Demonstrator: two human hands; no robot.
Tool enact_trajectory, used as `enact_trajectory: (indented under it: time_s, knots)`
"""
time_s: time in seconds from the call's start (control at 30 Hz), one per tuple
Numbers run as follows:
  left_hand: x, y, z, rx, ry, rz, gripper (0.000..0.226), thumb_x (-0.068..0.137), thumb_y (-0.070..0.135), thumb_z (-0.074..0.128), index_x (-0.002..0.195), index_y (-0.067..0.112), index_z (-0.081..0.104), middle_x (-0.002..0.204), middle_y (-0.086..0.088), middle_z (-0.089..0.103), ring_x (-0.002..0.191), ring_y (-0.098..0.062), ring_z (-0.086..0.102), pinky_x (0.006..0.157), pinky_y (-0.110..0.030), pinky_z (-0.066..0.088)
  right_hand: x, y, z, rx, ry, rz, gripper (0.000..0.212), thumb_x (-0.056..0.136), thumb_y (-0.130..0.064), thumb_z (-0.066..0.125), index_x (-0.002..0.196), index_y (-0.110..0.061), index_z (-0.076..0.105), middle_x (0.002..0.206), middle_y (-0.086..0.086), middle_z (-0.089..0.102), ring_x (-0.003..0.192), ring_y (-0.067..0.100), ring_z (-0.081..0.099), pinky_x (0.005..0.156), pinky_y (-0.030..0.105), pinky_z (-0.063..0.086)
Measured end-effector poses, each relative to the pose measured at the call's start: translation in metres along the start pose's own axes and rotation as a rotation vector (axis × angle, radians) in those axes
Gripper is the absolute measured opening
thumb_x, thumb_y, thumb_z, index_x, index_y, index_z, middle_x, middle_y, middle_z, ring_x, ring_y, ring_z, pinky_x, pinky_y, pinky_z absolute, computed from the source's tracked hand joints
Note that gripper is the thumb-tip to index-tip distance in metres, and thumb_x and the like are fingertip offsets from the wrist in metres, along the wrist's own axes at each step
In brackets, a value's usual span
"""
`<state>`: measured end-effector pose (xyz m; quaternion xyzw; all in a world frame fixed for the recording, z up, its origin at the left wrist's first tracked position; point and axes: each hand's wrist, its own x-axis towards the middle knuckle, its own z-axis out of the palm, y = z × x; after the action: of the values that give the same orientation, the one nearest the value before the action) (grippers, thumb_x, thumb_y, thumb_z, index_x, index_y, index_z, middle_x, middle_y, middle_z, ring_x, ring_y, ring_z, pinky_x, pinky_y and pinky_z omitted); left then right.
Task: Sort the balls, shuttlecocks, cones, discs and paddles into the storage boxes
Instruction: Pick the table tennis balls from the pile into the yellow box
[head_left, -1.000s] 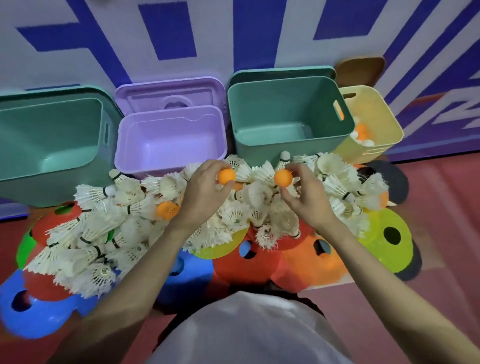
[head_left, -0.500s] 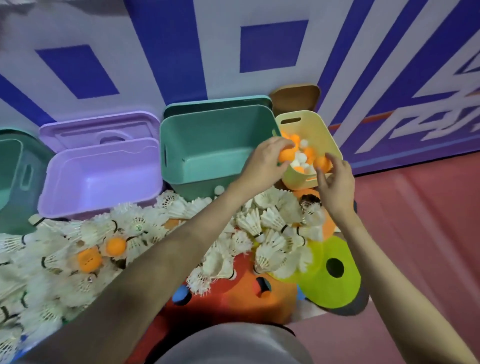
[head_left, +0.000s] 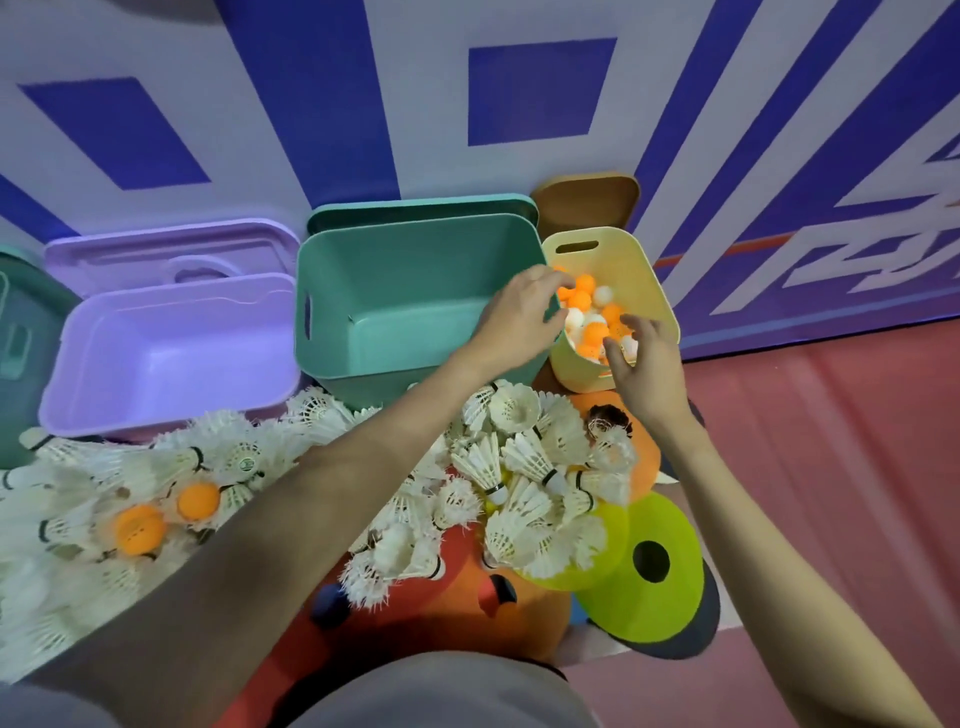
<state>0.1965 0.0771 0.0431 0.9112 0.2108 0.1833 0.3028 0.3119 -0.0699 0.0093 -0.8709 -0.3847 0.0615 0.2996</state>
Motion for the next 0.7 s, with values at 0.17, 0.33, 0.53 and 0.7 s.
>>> enact_trajectory:
  time_s: [0.17, 0.33, 0.53, 0.7]
  knots:
    - [-0.067, -0.028, -0.039, 0.012, 0.066, -0.076, 0.031, 0.092, 0.013, 0.058, 0.123, 0.012, 0.060, 0.122, -0.002, 0.059, 0.111, -0.017, 0.055, 0.096, -0.037, 0.047, -0.035, -0.037, 0.014, 0.004, -0.084, -0.132, 0.033, 0.093, -0.018, 0.057, 0.122, -0.002, 0.056, 0.116, 0.018, 0.057, 0.108, 0.034, 0.054, 0.087, 0.042, 0.044]
    - [-0.145, -0.052, -0.081, -0.014, 0.137, -0.202, 0.031, 0.091, 0.011, 0.060, 0.122, 0.012, 0.061, 0.119, 0.000, 0.061, 0.107, -0.012, 0.056, 0.097, -0.033, 0.047, -0.078, -0.092, 0.040, 0.022, -0.204, -0.339, 0.032, 0.092, -0.016, 0.058, 0.121, -0.002, 0.055, 0.118, 0.014, 0.056, 0.109, 0.031, 0.053, 0.090, 0.039, 0.045]
    - [-0.248, -0.076, -0.118, -0.035, 0.229, -0.361, 0.031, 0.091, 0.013, 0.062, 0.122, 0.014, 0.062, 0.119, 0.001, 0.061, 0.107, -0.013, 0.057, 0.094, -0.030, 0.048, -0.127, -0.166, 0.080, 0.048, -0.394, -0.559, 0.036, 0.093, -0.021, 0.057, 0.124, -0.004, 0.054, 0.118, 0.011, 0.054, 0.111, 0.028, 0.051, 0.095, 0.034, 0.041]
    - [-0.314, -0.098, -0.144, 0.010, 0.305, -0.466, 0.027, 0.091, 0.012, 0.063, 0.117, 0.015, 0.063, 0.112, 0.003, 0.062, 0.102, -0.012, 0.057, 0.089, -0.030, 0.046, -0.160, -0.217, 0.113, 0.058, -0.528, -0.710, 0.037, 0.091, -0.019, 0.058, 0.125, -0.003, 0.054, 0.120, 0.012, 0.054, 0.112, 0.030, 0.053, 0.096, 0.040, 0.045]
